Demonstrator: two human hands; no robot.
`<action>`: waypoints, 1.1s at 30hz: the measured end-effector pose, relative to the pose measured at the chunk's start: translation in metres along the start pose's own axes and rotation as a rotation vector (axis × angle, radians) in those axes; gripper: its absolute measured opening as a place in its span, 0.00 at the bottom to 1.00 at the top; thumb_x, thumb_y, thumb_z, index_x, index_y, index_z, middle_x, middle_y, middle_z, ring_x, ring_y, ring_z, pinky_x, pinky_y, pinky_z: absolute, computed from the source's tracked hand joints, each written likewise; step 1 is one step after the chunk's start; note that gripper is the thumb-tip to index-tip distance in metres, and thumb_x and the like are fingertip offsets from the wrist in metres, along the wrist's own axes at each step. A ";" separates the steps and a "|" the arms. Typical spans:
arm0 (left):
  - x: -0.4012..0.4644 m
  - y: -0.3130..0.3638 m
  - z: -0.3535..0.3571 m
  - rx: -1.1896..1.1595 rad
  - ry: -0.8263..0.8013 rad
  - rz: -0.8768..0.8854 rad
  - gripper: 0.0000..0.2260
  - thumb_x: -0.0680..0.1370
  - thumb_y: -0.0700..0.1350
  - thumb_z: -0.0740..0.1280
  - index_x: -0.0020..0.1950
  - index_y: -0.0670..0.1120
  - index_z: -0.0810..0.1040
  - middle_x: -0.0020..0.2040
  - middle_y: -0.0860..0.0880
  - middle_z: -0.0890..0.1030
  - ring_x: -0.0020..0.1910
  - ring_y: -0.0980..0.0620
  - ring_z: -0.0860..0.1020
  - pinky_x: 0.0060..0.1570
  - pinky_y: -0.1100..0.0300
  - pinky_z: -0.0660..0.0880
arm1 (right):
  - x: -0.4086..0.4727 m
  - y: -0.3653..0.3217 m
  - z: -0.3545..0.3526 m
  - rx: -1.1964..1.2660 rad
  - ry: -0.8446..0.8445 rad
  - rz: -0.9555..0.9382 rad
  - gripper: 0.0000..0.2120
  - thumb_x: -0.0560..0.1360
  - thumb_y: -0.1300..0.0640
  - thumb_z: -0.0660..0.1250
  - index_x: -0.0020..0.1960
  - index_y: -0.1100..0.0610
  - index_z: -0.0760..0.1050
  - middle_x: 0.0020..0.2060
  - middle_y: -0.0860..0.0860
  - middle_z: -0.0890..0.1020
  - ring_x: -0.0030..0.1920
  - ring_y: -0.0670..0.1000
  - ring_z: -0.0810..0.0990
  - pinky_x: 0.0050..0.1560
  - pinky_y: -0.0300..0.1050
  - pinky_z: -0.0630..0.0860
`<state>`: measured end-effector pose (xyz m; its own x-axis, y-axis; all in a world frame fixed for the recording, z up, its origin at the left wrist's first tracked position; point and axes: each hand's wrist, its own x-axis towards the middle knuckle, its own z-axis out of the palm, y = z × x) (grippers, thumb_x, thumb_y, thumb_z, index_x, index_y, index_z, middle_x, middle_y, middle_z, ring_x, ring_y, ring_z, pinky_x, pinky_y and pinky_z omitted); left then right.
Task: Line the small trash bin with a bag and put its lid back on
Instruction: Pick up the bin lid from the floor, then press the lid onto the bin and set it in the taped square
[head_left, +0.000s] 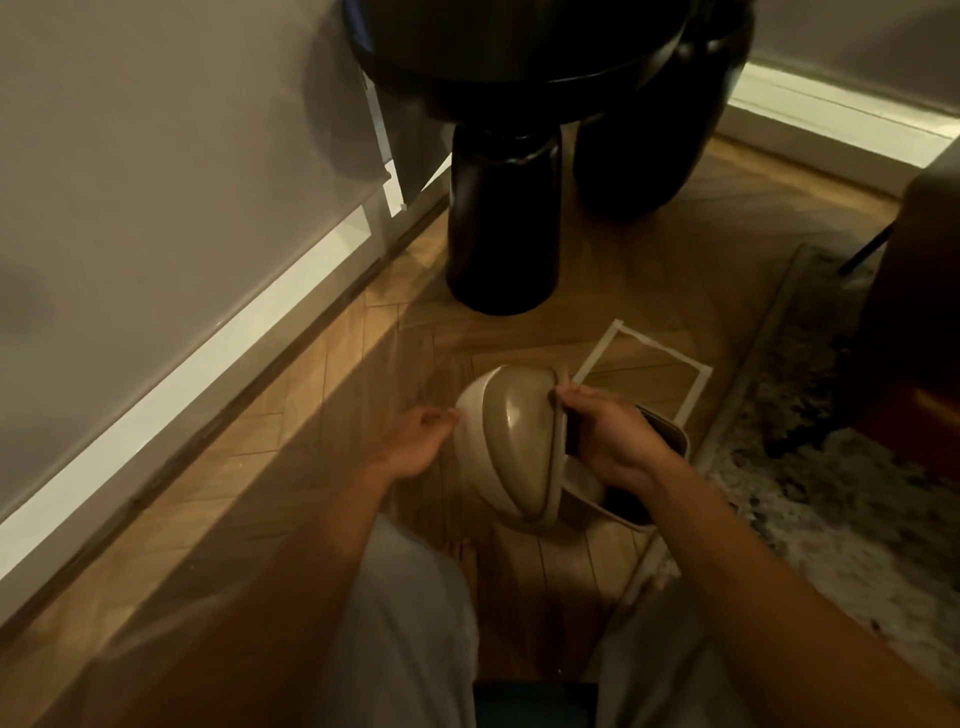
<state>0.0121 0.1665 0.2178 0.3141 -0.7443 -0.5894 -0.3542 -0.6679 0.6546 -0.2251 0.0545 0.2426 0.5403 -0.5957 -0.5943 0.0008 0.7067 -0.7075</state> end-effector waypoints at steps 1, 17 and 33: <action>-0.003 0.005 0.004 -0.010 -0.009 0.006 0.30 0.78 0.69 0.54 0.73 0.52 0.70 0.69 0.48 0.75 0.64 0.46 0.75 0.58 0.51 0.70 | -0.005 -0.003 -0.006 0.032 -0.001 -0.010 0.20 0.79 0.54 0.67 0.66 0.64 0.76 0.58 0.61 0.80 0.59 0.60 0.79 0.67 0.59 0.72; 0.028 0.078 0.091 -0.201 -0.189 0.039 0.34 0.74 0.71 0.59 0.72 0.51 0.70 0.66 0.51 0.76 0.62 0.46 0.76 0.60 0.44 0.77 | -0.027 -0.031 -0.102 0.094 0.500 -0.189 0.16 0.78 0.46 0.69 0.57 0.56 0.83 0.50 0.55 0.87 0.54 0.56 0.85 0.61 0.59 0.78; 0.087 0.096 0.124 -0.009 -0.171 0.122 0.33 0.74 0.70 0.60 0.74 0.52 0.70 0.69 0.51 0.77 0.64 0.47 0.77 0.64 0.46 0.74 | -0.009 -0.026 -0.133 -0.548 0.595 -0.230 0.37 0.76 0.31 0.60 0.79 0.49 0.61 0.76 0.50 0.67 0.73 0.53 0.68 0.69 0.51 0.68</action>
<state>-0.1035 0.0377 0.1709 0.1147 -0.8086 -0.5770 -0.3720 -0.5736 0.7298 -0.3418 -0.0091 0.2154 0.0429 -0.9127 -0.4063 -0.4348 0.3491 -0.8301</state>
